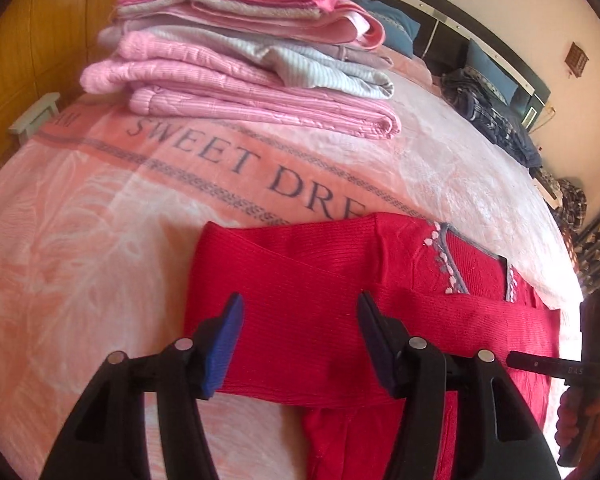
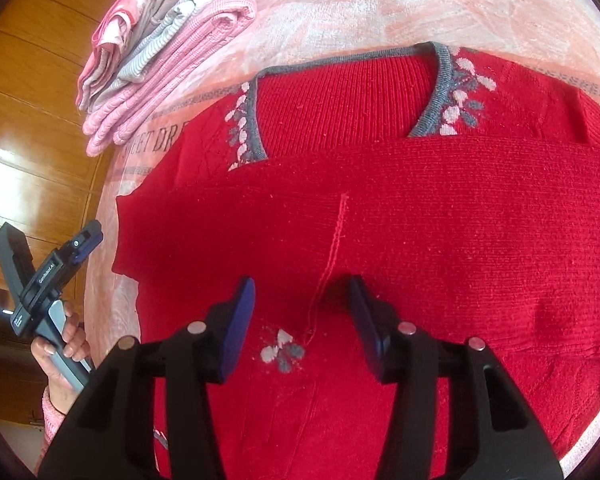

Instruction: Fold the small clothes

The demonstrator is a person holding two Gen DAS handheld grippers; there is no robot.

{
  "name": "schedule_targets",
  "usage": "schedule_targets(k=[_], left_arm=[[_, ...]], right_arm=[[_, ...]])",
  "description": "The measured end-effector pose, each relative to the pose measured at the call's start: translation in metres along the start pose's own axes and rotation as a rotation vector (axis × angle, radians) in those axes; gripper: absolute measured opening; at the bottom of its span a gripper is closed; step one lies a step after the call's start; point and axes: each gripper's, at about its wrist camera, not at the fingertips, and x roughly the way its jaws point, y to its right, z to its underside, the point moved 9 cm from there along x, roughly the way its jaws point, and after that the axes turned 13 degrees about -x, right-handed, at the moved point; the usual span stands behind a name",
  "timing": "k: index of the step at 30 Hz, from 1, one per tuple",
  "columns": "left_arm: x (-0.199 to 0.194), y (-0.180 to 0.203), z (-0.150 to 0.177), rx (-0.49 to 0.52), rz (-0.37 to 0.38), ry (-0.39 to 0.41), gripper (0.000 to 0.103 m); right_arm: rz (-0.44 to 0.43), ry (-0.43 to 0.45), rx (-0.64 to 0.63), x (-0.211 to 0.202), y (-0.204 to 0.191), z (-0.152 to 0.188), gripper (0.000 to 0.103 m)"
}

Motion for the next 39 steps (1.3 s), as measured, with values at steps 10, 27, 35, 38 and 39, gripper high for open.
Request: schedule_targets(k=[10, 27, 35, 38, 39], left_arm=[[0.007, -0.021, -0.004, -0.079, -0.045, 0.001, 0.059], [0.046, 0.027, 0.038, 0.113, -0.144, -0.056, 0.059], [0.056, 0.031, 0.049, 0.142, -0.179, -0.084, 0.060], [0.037, 0.046, 0.043, 0.125, -0.105, -0.051, 0.060], [0.033, 0.054, 0.043, 0.131, -0.076, -0.046, 0.060]], right_arm=[[0.006, 0.064, -0.084, -0.016, -0.022, -0.013, 0.003], [0.177, 0.152, 0.105, -0.118, 0.111, 0.022, 0.003], [0.246, 0.074, 0.113, -0.099, 0.127, 0.042, 0.017], [0.244, 0.136, 0.075, -0.118, 0.115, 0.032, 0.019], [0.231, 0.150, 0.063, -0.120, 0.110, 0.028, 0.021]])
